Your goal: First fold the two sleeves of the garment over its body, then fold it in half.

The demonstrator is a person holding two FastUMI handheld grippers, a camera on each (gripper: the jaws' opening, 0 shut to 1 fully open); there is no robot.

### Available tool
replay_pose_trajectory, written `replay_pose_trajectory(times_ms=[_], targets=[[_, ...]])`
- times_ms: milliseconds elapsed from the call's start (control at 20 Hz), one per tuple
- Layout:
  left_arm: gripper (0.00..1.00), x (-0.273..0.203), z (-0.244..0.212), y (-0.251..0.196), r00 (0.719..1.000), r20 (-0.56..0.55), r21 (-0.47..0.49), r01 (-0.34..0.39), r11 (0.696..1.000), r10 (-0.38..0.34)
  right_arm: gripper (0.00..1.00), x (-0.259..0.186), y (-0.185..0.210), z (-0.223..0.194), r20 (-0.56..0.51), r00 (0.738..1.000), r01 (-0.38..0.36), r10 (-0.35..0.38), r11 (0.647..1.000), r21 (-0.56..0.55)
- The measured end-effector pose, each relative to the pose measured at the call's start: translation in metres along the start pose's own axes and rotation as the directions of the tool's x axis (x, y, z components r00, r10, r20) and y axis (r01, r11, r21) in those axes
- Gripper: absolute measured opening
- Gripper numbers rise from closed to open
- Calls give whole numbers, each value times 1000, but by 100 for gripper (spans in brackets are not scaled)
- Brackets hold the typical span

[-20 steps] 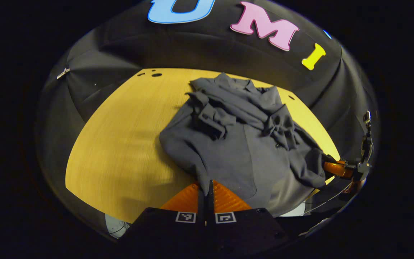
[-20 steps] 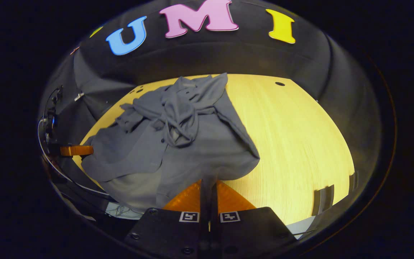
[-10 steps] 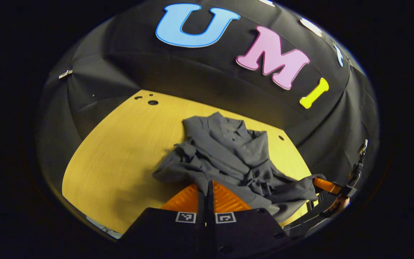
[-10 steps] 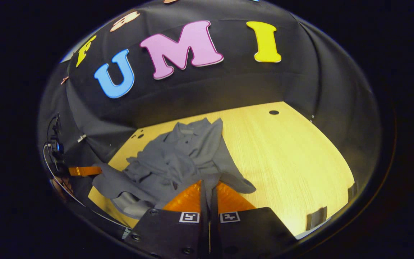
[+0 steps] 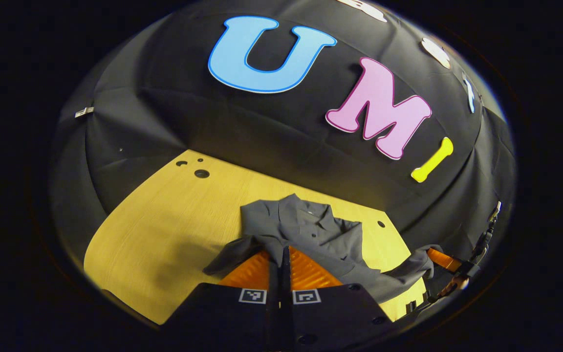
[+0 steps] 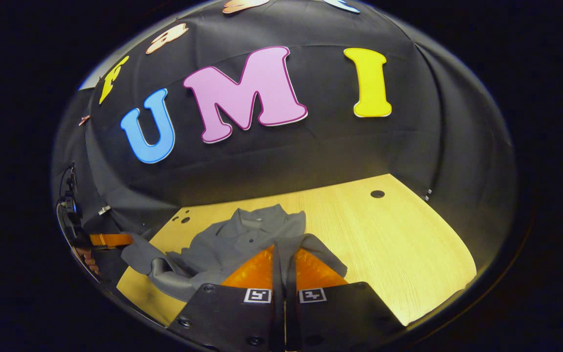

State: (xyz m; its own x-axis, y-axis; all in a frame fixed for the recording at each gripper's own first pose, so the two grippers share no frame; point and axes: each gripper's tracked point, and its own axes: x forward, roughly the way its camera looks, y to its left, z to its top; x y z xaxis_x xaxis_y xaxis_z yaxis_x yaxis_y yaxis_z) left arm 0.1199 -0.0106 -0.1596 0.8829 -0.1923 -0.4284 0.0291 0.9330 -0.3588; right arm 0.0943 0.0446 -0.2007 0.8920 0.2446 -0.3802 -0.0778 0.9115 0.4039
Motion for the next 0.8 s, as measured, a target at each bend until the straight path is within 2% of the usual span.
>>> replay_pose_trajectory(times_ms=[400,800], targets=[[5,79,44,12,998,59,28,-12,1000,11,6,82,-18,34,57,997,57,-56,998,-13],[5,177,38,34,998,60,60,-32,998,28,6,173,-46,3,21,995,95,-95,995,-42]])
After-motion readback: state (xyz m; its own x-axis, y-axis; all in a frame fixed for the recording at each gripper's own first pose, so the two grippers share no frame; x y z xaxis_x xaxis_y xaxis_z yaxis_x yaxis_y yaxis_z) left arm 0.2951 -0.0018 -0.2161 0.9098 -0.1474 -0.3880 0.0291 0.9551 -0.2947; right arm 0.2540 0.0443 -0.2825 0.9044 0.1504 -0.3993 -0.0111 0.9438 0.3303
